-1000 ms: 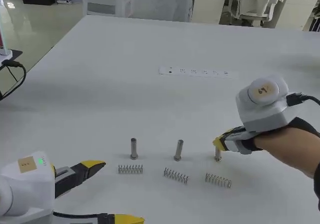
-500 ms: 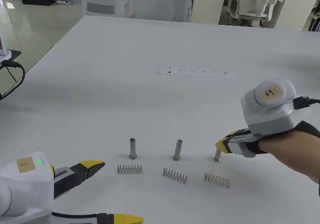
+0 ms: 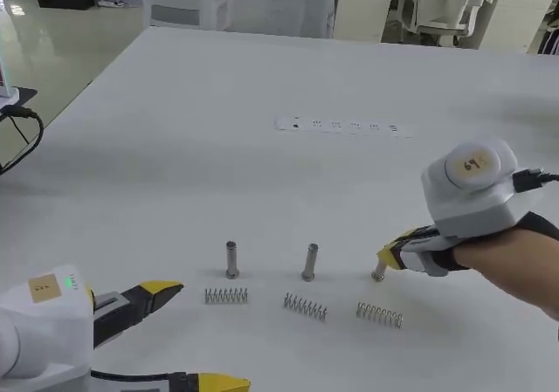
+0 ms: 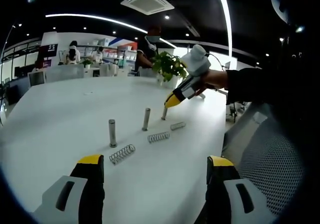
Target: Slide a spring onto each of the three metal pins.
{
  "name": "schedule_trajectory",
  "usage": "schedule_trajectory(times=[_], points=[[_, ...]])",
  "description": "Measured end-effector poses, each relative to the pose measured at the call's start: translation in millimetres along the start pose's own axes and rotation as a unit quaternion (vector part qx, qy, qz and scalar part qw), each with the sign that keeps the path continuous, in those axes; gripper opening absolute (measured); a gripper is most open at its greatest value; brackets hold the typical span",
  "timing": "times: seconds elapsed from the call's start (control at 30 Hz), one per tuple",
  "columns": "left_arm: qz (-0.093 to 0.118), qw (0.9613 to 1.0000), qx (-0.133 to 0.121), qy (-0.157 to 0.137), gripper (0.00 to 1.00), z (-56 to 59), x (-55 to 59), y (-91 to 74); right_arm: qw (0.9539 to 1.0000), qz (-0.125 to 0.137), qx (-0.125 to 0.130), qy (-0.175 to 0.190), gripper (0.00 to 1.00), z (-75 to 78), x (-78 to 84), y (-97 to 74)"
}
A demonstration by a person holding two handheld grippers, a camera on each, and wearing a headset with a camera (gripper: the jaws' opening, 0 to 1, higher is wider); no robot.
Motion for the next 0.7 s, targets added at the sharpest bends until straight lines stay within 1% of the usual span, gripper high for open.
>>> schedule_trajectory(times=[0.27, 0.57, 0.7], points=[[0.000, 1.0000, 0.000, 0.000, 0.81, -0.4, 0.2, 0.0, 1.0000, -0.001, -0.005, -0.004, 0.09, -3.4, 1.6, 0.2], [0.000, 1.0000, 0.001, 0.000, 0.81, -0.2, 0.4, 0.1, 0.9999, 0.001, -0.003, -0.013, 0.12, -3.6, 2.2, -0.7], [-0.001, 1.0000, 0.002, 0.001, 0.81, 0.4, 0.6, 0.1, 0.9999, 0.001, -0.004, -0.016, 0.16, -3.3, 3.8, -1.6]])
Point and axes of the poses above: the centre of the closed fingertips' face, and the gripper's own axes: y roughly forward along the fingers, z roughly to its right, x roughly out of its underside, the point moved 1 cm from there along -y, roughly backward along the fingers, and after that the axes turned 4 degrees about -y, right-handed, at the moved point
